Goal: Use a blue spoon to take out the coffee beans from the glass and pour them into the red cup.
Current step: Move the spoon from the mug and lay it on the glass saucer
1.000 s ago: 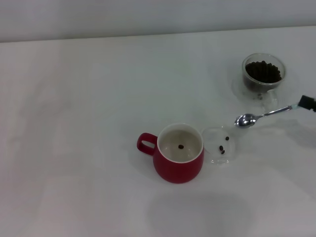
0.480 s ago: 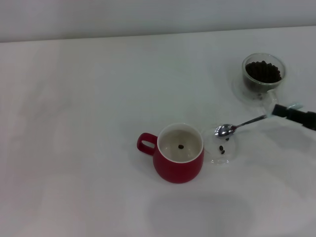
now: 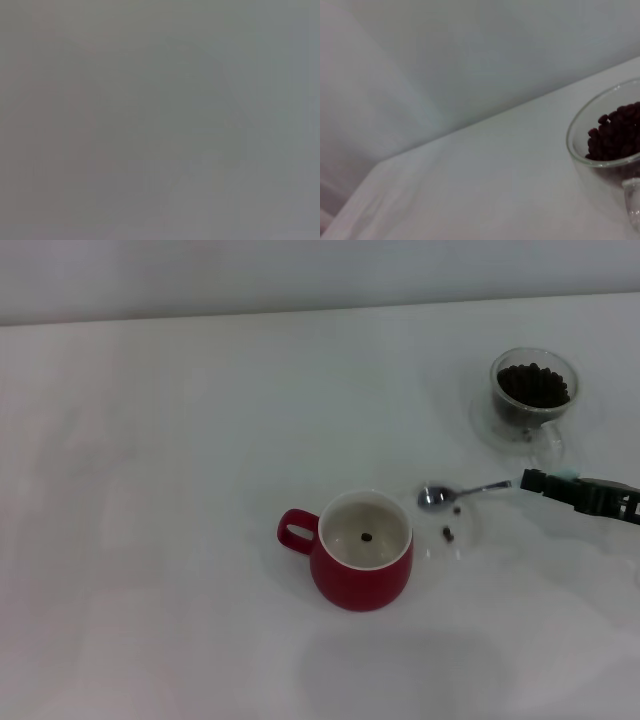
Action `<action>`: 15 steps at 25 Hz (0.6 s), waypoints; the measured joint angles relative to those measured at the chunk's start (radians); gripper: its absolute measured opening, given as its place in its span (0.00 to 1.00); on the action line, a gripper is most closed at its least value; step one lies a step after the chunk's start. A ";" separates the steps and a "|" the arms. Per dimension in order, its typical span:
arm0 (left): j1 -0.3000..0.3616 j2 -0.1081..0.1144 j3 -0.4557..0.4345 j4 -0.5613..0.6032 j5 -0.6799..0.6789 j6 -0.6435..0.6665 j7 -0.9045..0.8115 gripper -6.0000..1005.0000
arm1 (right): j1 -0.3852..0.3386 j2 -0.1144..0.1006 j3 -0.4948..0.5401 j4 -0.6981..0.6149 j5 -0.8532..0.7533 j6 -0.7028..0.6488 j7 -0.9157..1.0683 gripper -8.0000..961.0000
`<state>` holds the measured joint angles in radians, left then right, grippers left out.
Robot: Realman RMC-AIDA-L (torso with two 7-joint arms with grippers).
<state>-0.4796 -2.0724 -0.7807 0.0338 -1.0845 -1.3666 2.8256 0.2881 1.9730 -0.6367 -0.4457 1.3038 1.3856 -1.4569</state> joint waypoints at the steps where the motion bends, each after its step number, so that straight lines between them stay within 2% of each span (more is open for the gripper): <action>1: 0.000 0.000 0.000 0.000 0.000 0.000 0.000 0.50 | 0.003 0.003 0.000 -0.002 -0.005 -0.013 -0.003 0.15; 15: -0.001 0.000 0.000 0.000 0.000 0.001 0.000 0.50 | 0.022 0.005 0.000 -0.004 -0.017 -0.005 0.000 0.15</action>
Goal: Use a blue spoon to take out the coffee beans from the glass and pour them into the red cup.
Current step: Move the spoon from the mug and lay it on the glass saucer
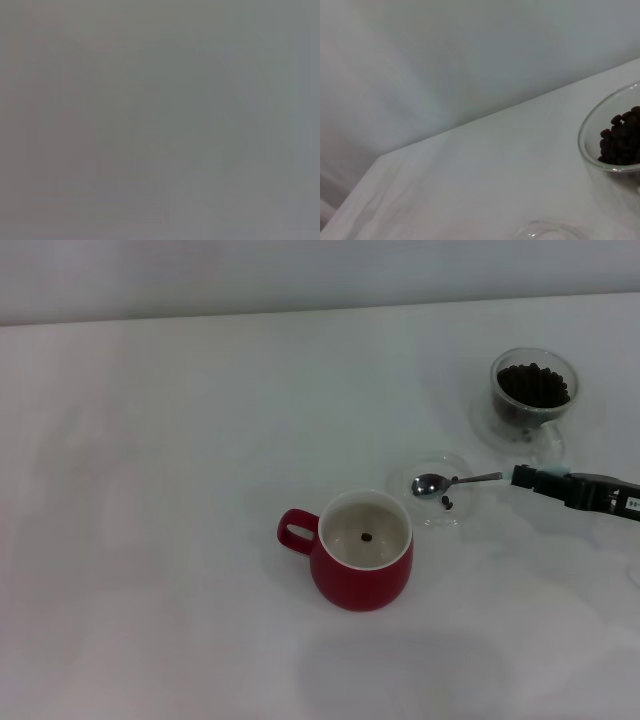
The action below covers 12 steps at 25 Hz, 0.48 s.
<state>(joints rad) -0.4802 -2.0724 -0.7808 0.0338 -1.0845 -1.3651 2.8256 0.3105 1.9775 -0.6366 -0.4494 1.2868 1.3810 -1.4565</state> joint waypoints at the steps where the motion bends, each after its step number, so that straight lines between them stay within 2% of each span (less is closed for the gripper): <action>1: 0.000 0.000 0.000 0.000 0.000 0.000 0.000 0.50 | 0.002 0.000 0.000 0.002 0.000 0.002 0.001 0.15; 12: -0.003 0.000 0.000 0.000 0.000 0.000 0.000 0.50 | 0.006 -0.003 -0.002 0.008 -0.001 0.009 0.020 0.21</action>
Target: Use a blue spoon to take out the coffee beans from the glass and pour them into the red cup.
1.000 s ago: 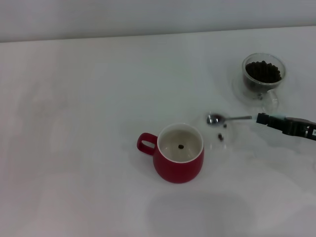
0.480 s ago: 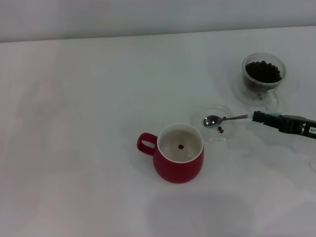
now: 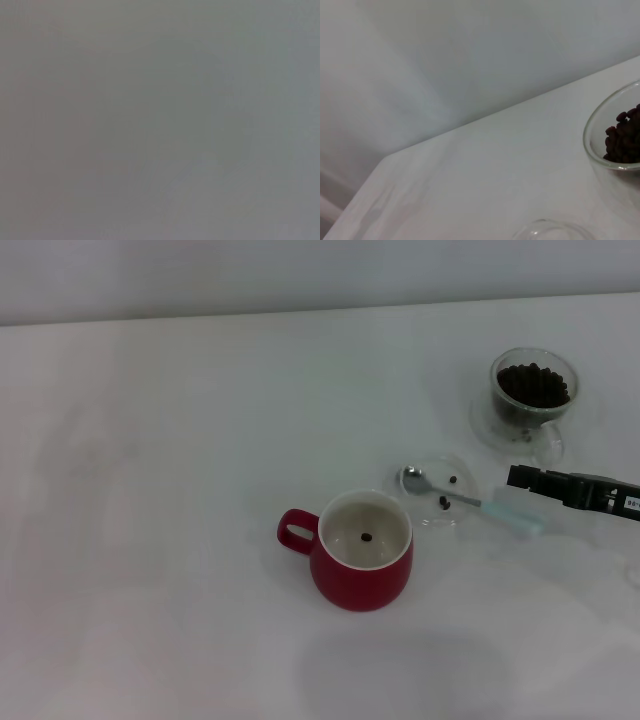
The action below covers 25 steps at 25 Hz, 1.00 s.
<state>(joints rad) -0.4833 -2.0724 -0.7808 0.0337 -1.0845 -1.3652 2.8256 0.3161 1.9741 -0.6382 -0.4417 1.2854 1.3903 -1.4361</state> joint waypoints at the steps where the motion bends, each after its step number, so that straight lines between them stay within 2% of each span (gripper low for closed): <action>1: 0.000 0.000 0.000 0.000 0.000 0.000 0.000 0.50 | 0.000 0.000 0.000 0.000 0.000 0.000 0.002 0.21; 9: 0.000 -0.001 0.000 0.000 0.000 0.000 0.000 0.50 | -0.004 -0.002 0.008 0.000 0.001 0.000 0.007 0.21; 13: 0.002 -0.002 0.000 0.000 0.000 0.000 0.000 0.50 | -0.012 -0.014 0.026 0.000 0.011 0.002 0.008 0.21; 17: 0.003 -0.002 0.000 -0.002 0.000 0.000 0.000 0.50 | -0.026 -0.026 0.098 -0.008 0.014 0.039 0.003 0.21; 21: 0.003 -0.002 0.000 -0.002 0.000 0.001 0.000 0.50 | -0.028 -0.032 0.218 -0.013 0.024 0.113 -0.051 0.21; 25: 0.001 -0.002 0.000 -0.002 0.000 -0.002 0.000 0.50 | -0.022 -0.020 0.320 -0.014 0.061 0.136 -0.140 0.21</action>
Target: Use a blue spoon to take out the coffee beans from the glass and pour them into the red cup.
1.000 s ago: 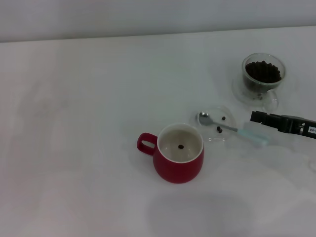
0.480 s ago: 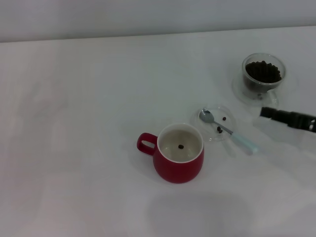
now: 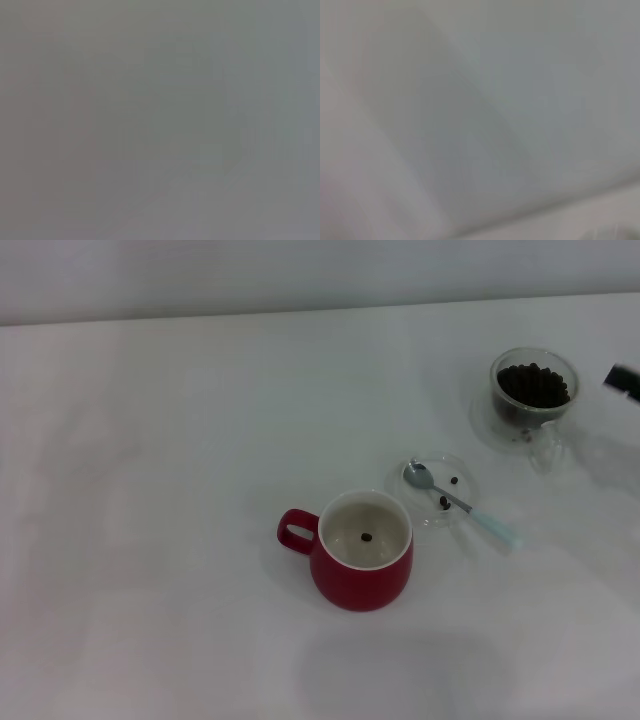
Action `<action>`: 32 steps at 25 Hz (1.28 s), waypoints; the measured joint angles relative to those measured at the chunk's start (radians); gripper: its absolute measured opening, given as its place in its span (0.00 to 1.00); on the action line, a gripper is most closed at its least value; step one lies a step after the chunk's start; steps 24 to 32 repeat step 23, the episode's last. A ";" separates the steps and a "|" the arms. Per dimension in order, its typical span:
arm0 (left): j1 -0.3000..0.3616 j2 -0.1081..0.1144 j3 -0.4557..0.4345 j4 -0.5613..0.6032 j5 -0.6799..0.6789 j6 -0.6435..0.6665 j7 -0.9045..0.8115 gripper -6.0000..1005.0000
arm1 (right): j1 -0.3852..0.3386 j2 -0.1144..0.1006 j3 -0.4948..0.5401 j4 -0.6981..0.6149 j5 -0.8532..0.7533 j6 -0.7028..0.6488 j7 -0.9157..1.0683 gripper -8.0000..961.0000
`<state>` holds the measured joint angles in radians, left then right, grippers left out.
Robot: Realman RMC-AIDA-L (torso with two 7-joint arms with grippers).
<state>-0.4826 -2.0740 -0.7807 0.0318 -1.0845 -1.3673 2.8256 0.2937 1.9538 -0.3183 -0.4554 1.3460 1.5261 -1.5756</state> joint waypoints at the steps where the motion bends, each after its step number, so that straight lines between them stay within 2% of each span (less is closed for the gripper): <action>1: 0.000 0.000 0.000 0.000 0.000 -0.002 0.000 0.50 | 0.001 0.004 0.017 0.002 0.018 -0.003 -0.027 0.21; 2: 0.000 0.000 0.000 0.000 0.000 -0.002 0.000 0.50 | 0.002 0.008 0.026 0.006 0.034 -0.007 -0.054 0.21; 3: 0.000 0.000 0.000 0.000 0.000 -0.002 0.000 0.50 | 0.003 0.022 0.042 0.014 0.073 -0.021 -0.113 0.21; 4: 0.000 -0.001 0.000 0.000 0.000 0.000 0.000 0.50 | 0.003 0.022 0.042 0.014 0.073 -0.021 -0.113 0.21; 7: 0.006 -0.004 0.000 -0.006 0.000 0.010 0.000 0.50 | 0.003 0.043 0.060 0.028 0.158 -0.063 -0.231 0.21; 14: 0.011 -0.007 -0.002 -0.037 -0.017 0.008 0.000 0.50 | 0.038 0.046 0.063 0.149 0.455 -0.238 -0.647 0.21; 20: 0.007 -0.006 -0.003 -0.059 -0.061 0.016 0.000 0.50 | 0.075 0.046 0.064 0.156 0.648 -0.312 -0.864 0.21; 23: 0.001 -0.003 -0.002 -0.055 -0.063 0.018 0.000 0.50 | 0.092 0.047 0.064 0.157 0.676 -0.331 -0.941 0.21; 32: 0.001 -0.003 -0.002 -0.055 -0.063 0.018 0.000 0.50 | 0.092 0.047 0.064 0.157 0.676 -0.331 -0.941 0.21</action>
